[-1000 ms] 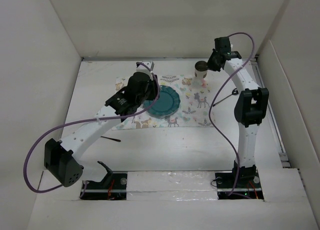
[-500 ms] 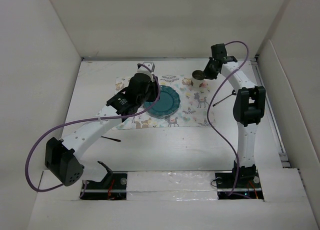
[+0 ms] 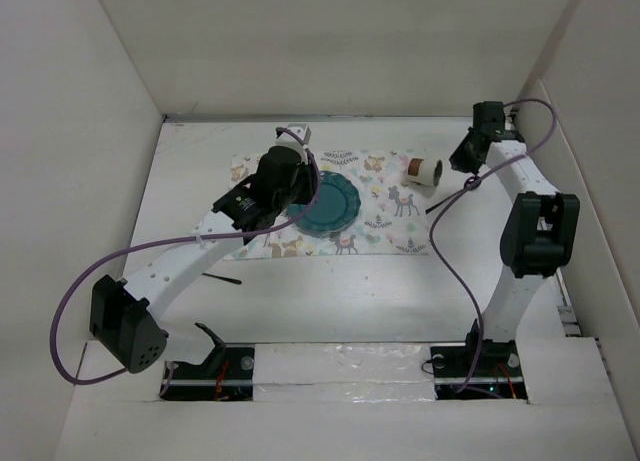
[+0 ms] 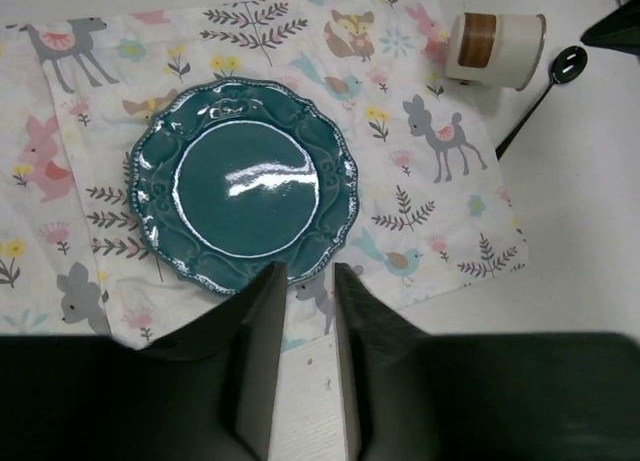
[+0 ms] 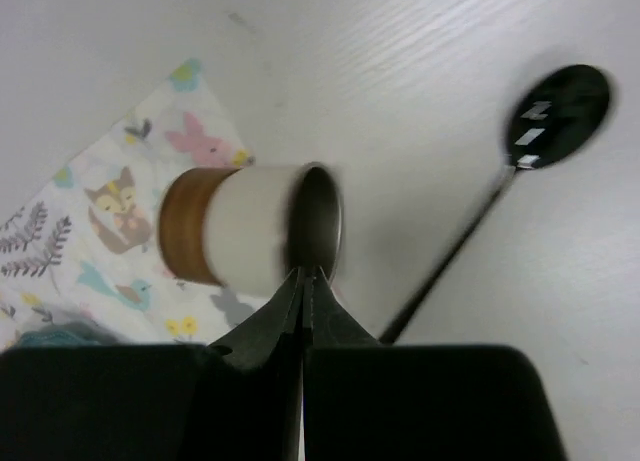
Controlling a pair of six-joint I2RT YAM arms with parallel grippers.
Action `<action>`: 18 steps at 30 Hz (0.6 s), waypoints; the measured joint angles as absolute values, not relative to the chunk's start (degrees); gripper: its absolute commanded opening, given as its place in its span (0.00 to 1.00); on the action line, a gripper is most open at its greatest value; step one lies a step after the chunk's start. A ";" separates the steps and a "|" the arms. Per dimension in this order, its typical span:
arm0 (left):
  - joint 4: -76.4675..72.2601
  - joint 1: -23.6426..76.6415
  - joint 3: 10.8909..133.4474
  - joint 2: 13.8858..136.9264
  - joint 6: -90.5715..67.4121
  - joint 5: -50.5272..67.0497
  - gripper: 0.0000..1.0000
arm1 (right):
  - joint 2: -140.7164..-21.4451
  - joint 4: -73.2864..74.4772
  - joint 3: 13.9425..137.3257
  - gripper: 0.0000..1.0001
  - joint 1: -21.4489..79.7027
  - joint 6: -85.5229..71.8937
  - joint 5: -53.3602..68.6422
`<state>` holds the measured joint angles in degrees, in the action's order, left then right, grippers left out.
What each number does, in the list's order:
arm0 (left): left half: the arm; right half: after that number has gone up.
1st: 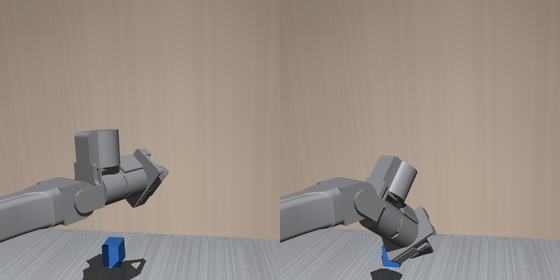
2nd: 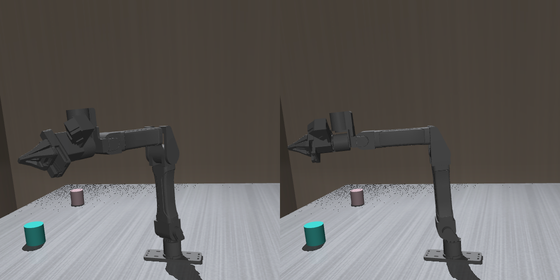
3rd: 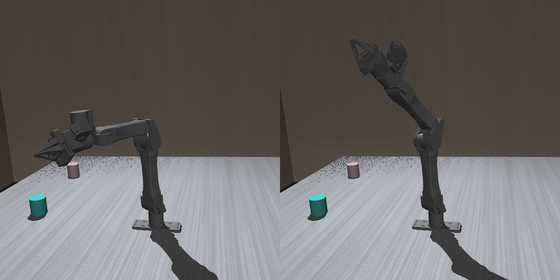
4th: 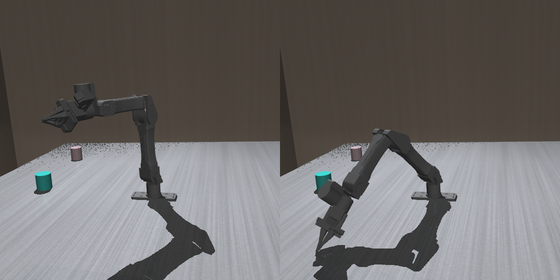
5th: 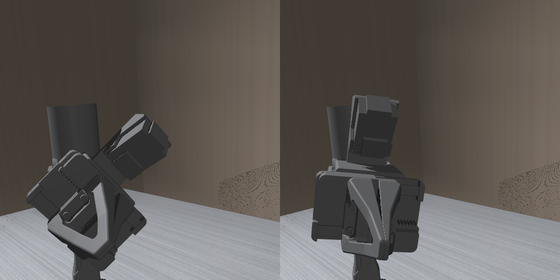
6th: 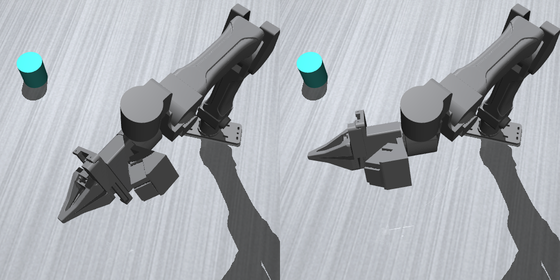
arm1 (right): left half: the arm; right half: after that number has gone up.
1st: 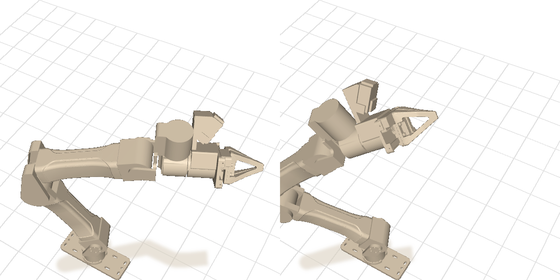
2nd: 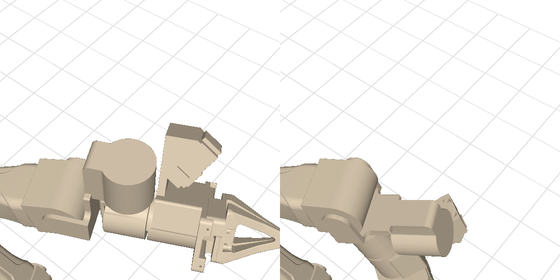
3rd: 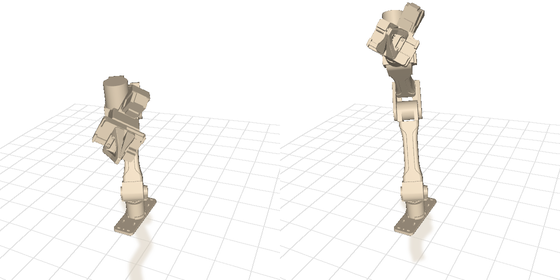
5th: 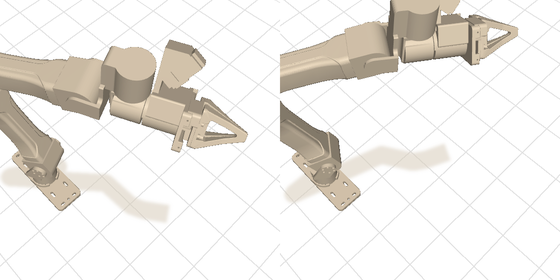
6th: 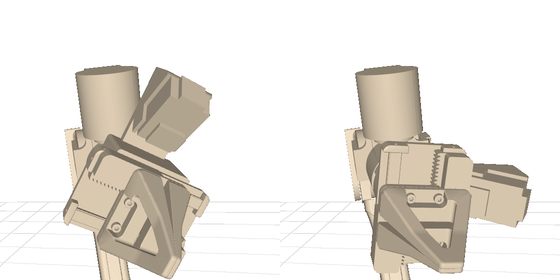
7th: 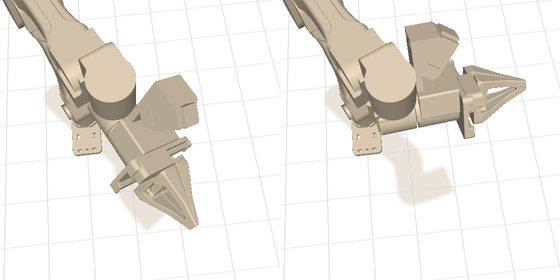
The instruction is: Set the dinner table for one person
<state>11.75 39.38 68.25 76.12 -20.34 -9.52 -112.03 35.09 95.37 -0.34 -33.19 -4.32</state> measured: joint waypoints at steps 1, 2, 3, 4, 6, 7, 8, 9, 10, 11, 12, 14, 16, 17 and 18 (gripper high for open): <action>11.75 39.38 68.25 76.12 -20.25 -9.41 0.15 | -110.39 34.83 93.17 0.00 -1.61 -33.17 -4.91; 11.73 39.38 68.25 76.12 -20.21 -9.08 0.12 | -109.27 34.65 91.33 0.00 -2.83 -33.15 -5.61; 11.64 39.38 68.25 76.14 -20.08 -8.91 0.10 | -108.57 34.17 89.62 0.08 -3.77 -33.04 -6.31; 11.51 39.38 68.25 76.18 -19.97 -8.64 0.09 | -108.27 33.89 88.05 0.15 -4.36 -32.97 -7.35; 11.25 39.38 68.25 76.34 -19.84 -8.32 0.09 | -108.25 33.43 85.17 0.22 -4.75 -32.67 -8.23; 11.20 39.38 68.25 76.44 -19.79 -8.14 0.09 | -108.27 33.12 83.66 0.24 -4.71 -32.51 -8.32; 11.09 39.38 68.25 76.55 -19.77 -7.99 0.09 | -108.27 32.88 82.37 0.27 -4.62 -32.32 -7.97; 10.94 39.38 68.25 76.66 -19.75 -7.94 0.10 | -108.27 32.91 81.47 0.32 -4.43 -32.14 -7.70; 10.85 39.38 68.25 76.73 -19.70 -7.81 0.10 | -108.27 32.97 81.01 0.34 -4.40 -32.05 -7.14; 10.83 39.38 68.25 76.77 -19.64 -7.73 0.10 | -108.27 32.88 80.88 0.34 -4.19 -31.90 -6.85; 10.83 39.38 68.25 76.77 -19.59 -7.64 0.10 | -108.25 32.56 80.88 0.34 -3.99 -31.83 -6.39; 10.72 39.38 68.25 76.77 -19.57 -7.55 0.11 | -107.94 31.46 80.86 0.30 -3.77 -31.73 -5.39; 10.50 39.38 68.25 76.77 -19.57 -7.53 0.11 | -106.98 30.76 80.58 0.19 -3.68 -31.86 -4.54; 10.48 39.38 68.23 76.75 -19.57 -7.53 0.11 | -106.06 29.87 79.96 0.18 -3.68 -31.92 -4.19; 10.44 39.38 68.20 76.75 -19.57 -7.53 0.11 | -104.73 28.53 78.72 0.13 -3.86 -32.21 -3.77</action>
<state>10.44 39.38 68.20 76.75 -19.57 -7.53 -104.73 28.53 78.72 -3.86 -32.21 -3.77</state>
